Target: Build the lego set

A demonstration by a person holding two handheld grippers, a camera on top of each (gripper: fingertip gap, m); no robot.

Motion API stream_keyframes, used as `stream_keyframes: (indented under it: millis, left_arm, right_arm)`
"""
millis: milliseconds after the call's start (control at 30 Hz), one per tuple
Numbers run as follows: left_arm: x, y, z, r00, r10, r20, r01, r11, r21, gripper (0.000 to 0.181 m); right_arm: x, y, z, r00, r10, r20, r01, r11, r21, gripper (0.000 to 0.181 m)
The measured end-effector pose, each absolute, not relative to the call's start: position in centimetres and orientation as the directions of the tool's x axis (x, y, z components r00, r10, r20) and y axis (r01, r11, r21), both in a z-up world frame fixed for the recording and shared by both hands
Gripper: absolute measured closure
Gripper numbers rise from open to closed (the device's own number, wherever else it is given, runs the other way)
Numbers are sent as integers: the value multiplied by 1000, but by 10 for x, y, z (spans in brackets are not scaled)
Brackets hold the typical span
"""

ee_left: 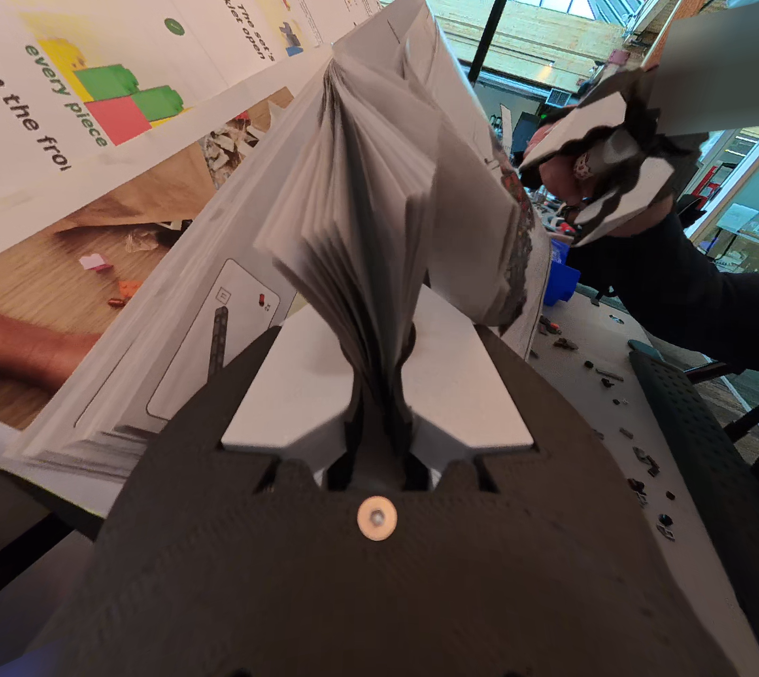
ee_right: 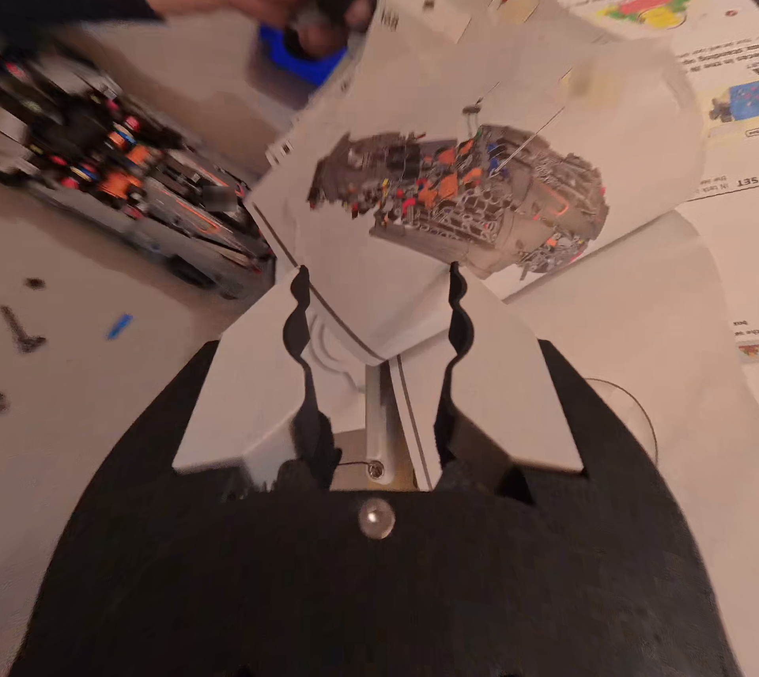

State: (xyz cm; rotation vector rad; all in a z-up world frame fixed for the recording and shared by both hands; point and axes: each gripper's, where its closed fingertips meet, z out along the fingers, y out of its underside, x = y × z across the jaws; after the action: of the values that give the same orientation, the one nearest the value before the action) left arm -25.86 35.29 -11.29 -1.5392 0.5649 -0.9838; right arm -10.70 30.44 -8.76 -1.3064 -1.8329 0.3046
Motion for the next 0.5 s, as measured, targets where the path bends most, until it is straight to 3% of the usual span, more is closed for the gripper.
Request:
stream_keyframes:
  millis: [100,267,333,433,500]
  left_arm:
    - [-259,351,-113,518,-806,287,167,-233,-958,180]
    - [-260,336,-102,404,-859,315,226,-240,-944,157]
    - [-260,326,-99,337,-883,326,235,-256,-937,136]
    - [-252,313,-106,275,-906,322,173,-283,-943,91]
    - [-245,304,-108,241,-922,302,139,-275,-951,76]
  right_arm:
    - [-124,308,-113,-104,824,556,704,456,-544,113]
    - [-156,310,-127,-43,827,561,683,434,-587,113]
    - [-164,312,-133,-21,832,554,681,418,-601,116]
    - [-172,315,-135,21,848,529,672,380,-635,122]
    - [-176,317,-136,45,859,510,671,352,-653,124]
